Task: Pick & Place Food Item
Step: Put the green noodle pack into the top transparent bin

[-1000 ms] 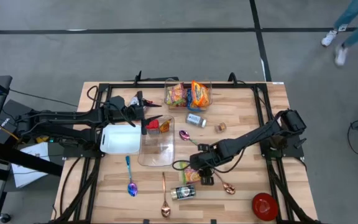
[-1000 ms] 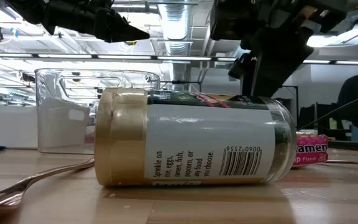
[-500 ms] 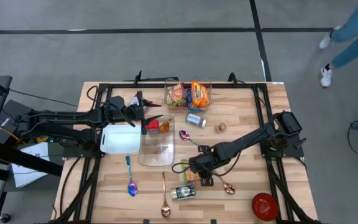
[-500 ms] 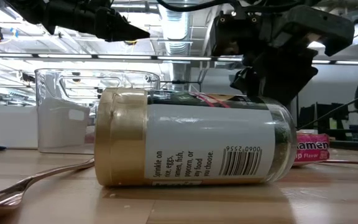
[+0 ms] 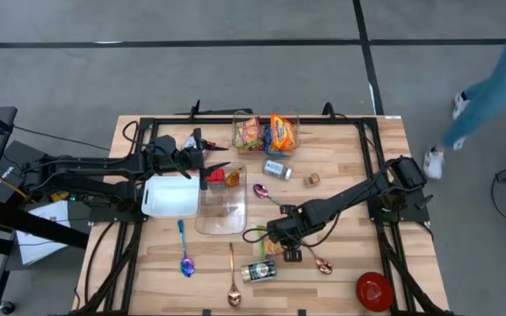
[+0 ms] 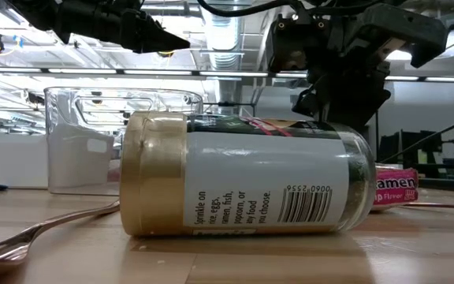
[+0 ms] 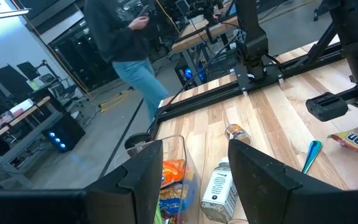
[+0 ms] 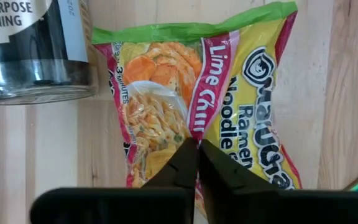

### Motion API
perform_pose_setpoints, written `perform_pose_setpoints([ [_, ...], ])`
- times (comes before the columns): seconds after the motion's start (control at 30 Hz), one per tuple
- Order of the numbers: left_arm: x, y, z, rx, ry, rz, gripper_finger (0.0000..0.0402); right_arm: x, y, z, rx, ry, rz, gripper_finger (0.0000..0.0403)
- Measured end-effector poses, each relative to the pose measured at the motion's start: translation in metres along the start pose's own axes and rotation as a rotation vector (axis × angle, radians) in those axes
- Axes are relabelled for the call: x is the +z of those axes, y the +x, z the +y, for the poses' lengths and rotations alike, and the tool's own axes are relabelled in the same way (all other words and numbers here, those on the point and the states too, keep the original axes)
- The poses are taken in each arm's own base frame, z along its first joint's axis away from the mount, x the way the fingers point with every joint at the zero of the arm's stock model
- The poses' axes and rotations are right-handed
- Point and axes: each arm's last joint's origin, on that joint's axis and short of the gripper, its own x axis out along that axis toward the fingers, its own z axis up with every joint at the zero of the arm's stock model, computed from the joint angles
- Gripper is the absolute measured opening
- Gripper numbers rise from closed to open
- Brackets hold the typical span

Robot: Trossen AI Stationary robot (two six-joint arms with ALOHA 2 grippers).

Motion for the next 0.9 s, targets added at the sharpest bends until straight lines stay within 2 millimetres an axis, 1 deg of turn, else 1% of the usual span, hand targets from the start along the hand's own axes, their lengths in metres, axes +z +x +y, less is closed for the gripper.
perform_pose_setpoints([
  [0.2, 0.0, 0.0, 0.0, 0.0, 0.0, 0.0, 0.0176, -0.001, -0.001, 0.0, -0.002, 0.01, 0.005, 0.0001],
  [0.33, 0.0, 0.0, 0.0, 0.0, 0.0, 0.001, 0.0176, -0.002, -0.015, -0.004, -0.034, 0.03, -0.015, 0.0],
  [0.4, 0.0, 0.0, 0.0, -0.001, 0.0, 0.002, 0.0176, -0.001, -0.03, -0.009, -0.066, 0.072, -0.054, 0.0],
  [0.5, -0.001, 0.0, 0.0, -0.004, 0.0, 0.009, 0.0176, 0.001, -0.06, -0.02, -0.082, 0.162, -0.146, 0.0],
  [0.6, -0.001, 0.0, 0.0, 0.014, 0.0, 0.016, 0.0176, 0.002, -0.092, -0.036, -0.125, 0.296, -0.267, 0.0],
  [0.7, -0.001, 0.0, 0.001, 0.05, -0.001, 0.034, 0.0176, 0.002, -0.12, -0.057, -0.172, 0.445, -0.39, 0.0],
  [0.8, -0.002, 0.0, 0.003, 0.107, -0.006, 0.063, 0.0176, 0.0, -0.139, -0.086, -0.225, 0.638, -0.48, 0.0],
  [0.9, -0.003, 0.0, 0.004, 0.154, -0.013, 0.084, 0.0176, -0.003, -0.153, -0.114, -0.278, 0.792, -0.549, 0.0],
])
